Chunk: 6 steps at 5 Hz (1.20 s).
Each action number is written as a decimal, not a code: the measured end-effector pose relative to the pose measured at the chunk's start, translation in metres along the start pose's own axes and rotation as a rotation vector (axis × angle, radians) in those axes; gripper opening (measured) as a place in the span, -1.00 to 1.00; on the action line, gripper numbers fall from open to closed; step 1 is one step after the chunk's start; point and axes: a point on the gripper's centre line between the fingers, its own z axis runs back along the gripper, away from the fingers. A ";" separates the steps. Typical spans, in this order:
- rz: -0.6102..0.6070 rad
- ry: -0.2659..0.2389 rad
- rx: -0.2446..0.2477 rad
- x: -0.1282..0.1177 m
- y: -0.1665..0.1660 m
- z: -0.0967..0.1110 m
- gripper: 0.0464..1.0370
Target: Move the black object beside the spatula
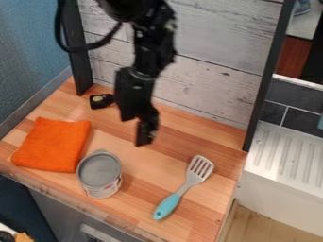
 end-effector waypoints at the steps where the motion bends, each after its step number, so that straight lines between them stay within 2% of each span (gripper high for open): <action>1: -0.035 -0.037 -0.012 0.008 -0.038 -0.009 0.93; 2: -0.060 -0.056 0.005 0.008 -0.070 -0.023 0.93; 3: -0.092 -0.067 -0.023 0.002 -0.095 -0.033 0.93; 6: -0.166 -0.085 -0.021 -0.002 -0.139 -0.065 0.93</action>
